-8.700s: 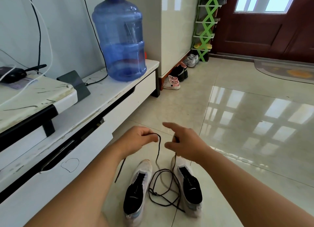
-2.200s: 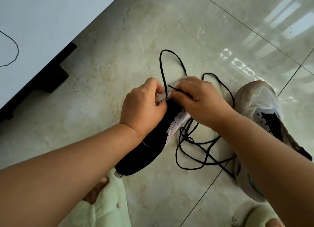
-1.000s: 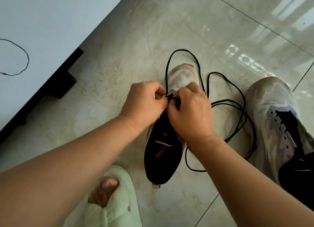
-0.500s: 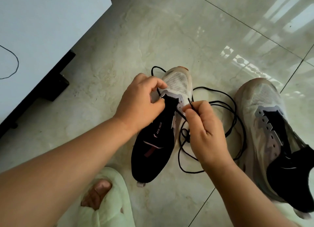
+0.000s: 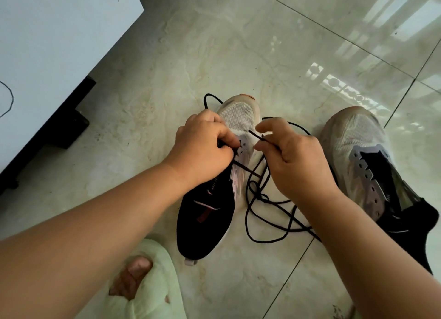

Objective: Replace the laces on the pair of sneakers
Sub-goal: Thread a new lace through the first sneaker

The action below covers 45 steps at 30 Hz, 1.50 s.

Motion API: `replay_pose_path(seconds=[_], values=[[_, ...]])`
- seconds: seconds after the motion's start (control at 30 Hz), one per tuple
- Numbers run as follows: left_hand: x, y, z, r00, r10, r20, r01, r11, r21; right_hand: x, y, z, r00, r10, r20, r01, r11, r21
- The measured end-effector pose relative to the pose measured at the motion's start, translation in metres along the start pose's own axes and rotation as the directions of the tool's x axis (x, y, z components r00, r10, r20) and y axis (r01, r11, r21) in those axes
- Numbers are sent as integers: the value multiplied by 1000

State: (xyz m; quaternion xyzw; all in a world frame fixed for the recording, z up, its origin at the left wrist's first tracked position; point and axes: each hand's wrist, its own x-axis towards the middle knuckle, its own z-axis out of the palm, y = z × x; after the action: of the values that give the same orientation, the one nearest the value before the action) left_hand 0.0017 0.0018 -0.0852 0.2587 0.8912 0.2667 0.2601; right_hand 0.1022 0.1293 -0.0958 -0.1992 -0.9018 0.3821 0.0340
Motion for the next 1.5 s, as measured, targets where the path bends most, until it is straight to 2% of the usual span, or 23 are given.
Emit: replay_pose_path(seconds=[0.2,0.33,0.57,0.73,0.9,1.03,1.2,1.5], values=[[1,-5,4,989,84,-121,-68,990,127,7,1,-1,990,-137,-28,135,989,-66],[3,-6,7,982,133,-136,-104,974,201,13,1,-1,978,-201,-49,190,965,-182],[2,-10,10,977,137,-162,-115,984,134,26,1,-8,953,-284,105,299,938,-173],[2,-10,10,976,124,-179,-108,990,94,23,4,-5,975,-218,50,221,972,-76],[2,-10,12,974,118,-193,-106,992,69,14,7,7,997,-62,-39,65,993,94],[2,-9,15,973,98,-210,-101,995,-3,14,6,9,996,-72,-43,75,995,63],[0,-7,18,970,58,-235,-83,992,-99,17,0,5,985,-165,41,166,985,-39],[1,-4,21,965,23,-261,-75,979,-192,36,-6,-3,941,-166,294,231,952,-202]])
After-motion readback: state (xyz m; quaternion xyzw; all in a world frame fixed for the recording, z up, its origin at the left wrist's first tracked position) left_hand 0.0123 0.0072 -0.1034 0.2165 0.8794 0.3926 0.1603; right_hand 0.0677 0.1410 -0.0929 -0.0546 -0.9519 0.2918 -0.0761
